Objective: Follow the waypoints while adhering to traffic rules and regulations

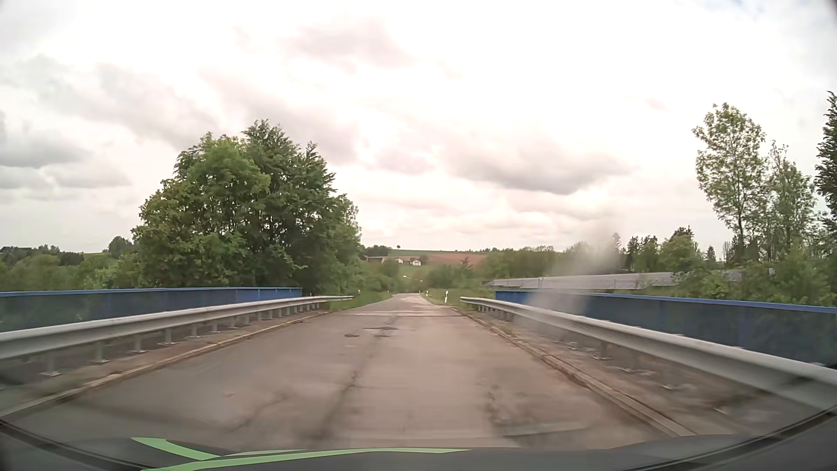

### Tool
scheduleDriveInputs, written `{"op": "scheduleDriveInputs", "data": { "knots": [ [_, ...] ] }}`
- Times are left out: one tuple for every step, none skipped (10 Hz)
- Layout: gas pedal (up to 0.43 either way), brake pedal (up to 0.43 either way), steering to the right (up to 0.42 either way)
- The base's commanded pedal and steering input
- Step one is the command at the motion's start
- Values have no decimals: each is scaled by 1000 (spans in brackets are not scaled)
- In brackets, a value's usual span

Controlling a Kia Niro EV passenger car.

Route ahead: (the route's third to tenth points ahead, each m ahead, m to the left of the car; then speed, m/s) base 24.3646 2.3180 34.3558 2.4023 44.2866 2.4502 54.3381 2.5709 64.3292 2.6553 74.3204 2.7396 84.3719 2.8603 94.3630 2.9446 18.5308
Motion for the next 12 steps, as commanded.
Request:
{"op": "scheduleDriveInputs", "data": {
  "knots": [
    [138, 0, -1],
    [138, 0, -1],
    [130, 0, -1],
    [130, 0, -1],
    [110, 0, -1],
    [39, 0, 0],
    [0, 0, 1],
    [0, 0, 3],
    [0, 0, 5],
    [0, 0, 5],
    [0, 0, 4],
    [0, 0, 3]
  ]
}}
